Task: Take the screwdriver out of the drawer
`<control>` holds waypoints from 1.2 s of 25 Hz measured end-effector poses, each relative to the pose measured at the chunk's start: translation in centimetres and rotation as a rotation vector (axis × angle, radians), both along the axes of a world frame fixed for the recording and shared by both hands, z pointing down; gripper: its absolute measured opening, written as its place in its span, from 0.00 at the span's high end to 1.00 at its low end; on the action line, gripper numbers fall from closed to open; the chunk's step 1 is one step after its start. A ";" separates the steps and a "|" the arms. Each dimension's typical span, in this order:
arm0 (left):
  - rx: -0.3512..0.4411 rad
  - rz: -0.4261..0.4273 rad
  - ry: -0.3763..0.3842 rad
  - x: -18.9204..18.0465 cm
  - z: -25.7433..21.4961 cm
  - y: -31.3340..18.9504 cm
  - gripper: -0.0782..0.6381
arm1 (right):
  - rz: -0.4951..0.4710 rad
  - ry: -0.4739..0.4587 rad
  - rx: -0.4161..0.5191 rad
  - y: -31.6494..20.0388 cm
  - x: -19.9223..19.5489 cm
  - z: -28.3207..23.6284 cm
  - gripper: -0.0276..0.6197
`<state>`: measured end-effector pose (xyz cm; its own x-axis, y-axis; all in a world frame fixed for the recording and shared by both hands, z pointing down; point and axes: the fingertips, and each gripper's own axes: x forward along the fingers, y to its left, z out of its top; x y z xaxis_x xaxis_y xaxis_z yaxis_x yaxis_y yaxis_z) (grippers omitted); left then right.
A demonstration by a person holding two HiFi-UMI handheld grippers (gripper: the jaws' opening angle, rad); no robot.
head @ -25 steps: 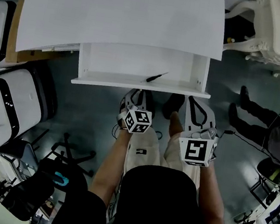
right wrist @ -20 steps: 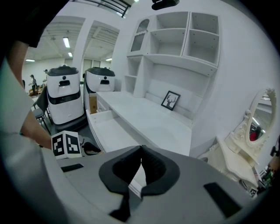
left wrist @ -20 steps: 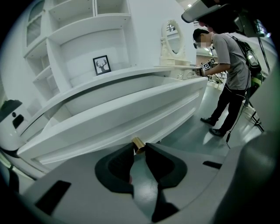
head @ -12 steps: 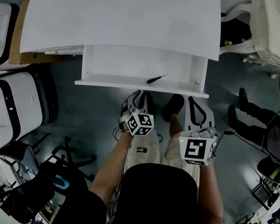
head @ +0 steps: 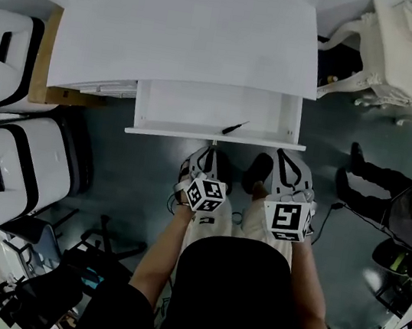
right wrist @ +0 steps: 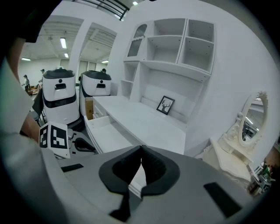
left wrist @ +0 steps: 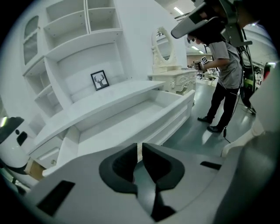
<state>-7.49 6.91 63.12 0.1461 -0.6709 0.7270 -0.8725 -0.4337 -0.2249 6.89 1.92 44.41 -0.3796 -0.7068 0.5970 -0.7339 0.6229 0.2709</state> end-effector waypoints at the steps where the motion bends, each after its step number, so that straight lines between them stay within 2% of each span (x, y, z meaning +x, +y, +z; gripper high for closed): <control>1: 0.011 -0.001 0.001 -0.2 -0.6 -0.1 0.83 | 0.003 0.001 0.002 0.2 -0.1 -0.2 0.93; 11: 0.082 0.013 0.023 -1.3 -5.0 -0.7 0.86 | 0.022 0.000 0.019 0.7 -0.1 -1.4 0.93; 17: 0.062 0.000 0.105 -1.4 -6.9 -0.6 0.86 | -0.026 0.006 0.033 -0.2 -0.8 -2.4 0.93; 23: 0.067 -0.048 0.141 -2.0 -8.5 -1.5 0.86 | -0.152 0.038 -0.019 -2.3 -2.1 -0.8 0.93; 30: 0.053 -0.125 0.158 -2.4 -9.3 -2.7 0.86 | -0.373 0.101 -0.138 -5.7 -4.2 3.3 0.93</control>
